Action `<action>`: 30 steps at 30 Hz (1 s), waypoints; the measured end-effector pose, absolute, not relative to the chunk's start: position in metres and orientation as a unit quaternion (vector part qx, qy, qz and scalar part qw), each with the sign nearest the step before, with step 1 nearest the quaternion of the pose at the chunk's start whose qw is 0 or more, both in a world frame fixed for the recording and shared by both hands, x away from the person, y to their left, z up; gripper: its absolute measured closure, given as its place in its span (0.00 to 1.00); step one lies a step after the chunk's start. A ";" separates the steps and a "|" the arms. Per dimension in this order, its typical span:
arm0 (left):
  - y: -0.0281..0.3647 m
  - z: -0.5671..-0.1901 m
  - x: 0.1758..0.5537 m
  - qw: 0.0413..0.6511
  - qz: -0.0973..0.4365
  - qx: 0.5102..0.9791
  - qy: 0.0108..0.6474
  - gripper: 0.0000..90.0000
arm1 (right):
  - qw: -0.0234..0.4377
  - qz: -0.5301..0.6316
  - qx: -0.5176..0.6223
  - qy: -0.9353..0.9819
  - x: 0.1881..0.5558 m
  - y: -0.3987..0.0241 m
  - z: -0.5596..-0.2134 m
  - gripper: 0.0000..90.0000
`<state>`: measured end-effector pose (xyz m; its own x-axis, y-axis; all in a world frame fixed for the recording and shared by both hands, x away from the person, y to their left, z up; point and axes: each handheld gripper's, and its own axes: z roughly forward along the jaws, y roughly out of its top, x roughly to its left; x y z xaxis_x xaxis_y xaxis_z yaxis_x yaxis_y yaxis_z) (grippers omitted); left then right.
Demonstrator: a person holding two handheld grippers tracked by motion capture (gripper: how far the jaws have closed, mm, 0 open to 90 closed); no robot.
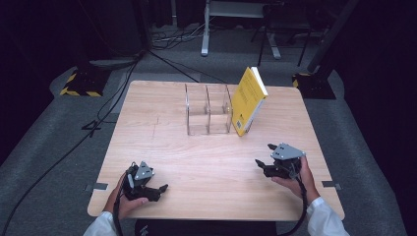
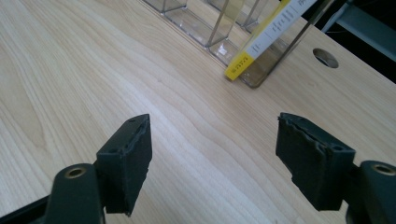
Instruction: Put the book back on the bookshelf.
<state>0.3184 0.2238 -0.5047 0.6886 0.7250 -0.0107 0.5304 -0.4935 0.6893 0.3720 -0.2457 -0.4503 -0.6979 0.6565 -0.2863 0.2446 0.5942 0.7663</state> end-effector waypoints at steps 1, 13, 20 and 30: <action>0.224 -0.505 0.318 0.344 0.142 0.852 0.368 0.17 | 0.282 0.362 0.268 0.847 0.371 -0.248 -0.452 0.31; 0.224 -0.505 0.318 0.344 0.141 0.852 0.369 0.17 | 0.269 0.347 0.277 0.855 0.353 -0.266 -0.472 0.30; 0.224 -0.505 0.319 0.344 0.141 0.852 0.368 0.17 | 0.264 0.332 0.297 0.855 0.348 -0.281 -0.485 0.29; 0.224 -0.505 0.319 0.344 0.141 0.852 0.369 0.17 | 0.249 0.342 0.318 0.848 0.336 -0.305 -0.497 0.28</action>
